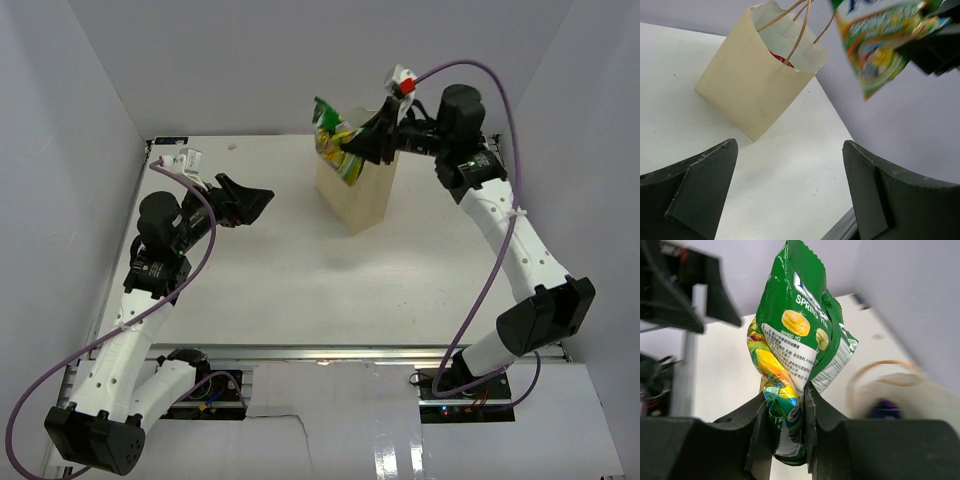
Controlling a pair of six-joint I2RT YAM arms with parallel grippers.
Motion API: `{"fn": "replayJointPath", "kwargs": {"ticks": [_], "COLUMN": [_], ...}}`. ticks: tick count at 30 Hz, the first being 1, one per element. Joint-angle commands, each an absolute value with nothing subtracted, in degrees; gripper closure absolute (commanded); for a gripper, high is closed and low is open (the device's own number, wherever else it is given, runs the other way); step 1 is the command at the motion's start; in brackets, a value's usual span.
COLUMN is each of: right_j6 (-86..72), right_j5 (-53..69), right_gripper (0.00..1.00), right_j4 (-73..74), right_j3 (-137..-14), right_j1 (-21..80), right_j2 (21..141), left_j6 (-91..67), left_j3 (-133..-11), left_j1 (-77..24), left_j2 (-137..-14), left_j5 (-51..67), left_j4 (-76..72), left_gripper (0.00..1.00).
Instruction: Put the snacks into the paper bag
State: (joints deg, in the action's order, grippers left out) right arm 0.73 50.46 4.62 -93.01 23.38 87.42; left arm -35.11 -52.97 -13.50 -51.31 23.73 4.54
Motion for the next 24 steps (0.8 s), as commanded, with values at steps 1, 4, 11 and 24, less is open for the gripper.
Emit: {"fn": "replayJointPath", "kwargs": {"ticks": [1, 4, 11, 24], "right_j6": [4.92, 4.92, 4.49, 7.73], "right_j5": [46.24, 40.44, 27.08, 34.79], "right_gripper": [0.92, 0.92, 0.92, 0.16], "right_j4": [2.73, 2.46, -3.15, -3.26], "right_j3": [-98.78, -100.98, -101.78, -92.03], "right_j1": [19.35, 17.41, 17.14, 17.14], "right_j2": [85.08, 86.92, 94.91, 92.91], "left_j6": [-33.83, -34.63, -34.45, -34.01], "left_j3": [-50.37, -48.7, -46.76, -45.44], "left_j1": [-13.27, -13.27, -13.27, -13.27], "left_j2": [-51.07, -50.54, -49.75, -48.6], "left_j5": [21.44, 21.88, 21.97, 21.27], "left_j4": [6.07, 5.01, 5.62, 5.98], "left_gripper": [0.04, 0.04, 0.04, 0.04]}}
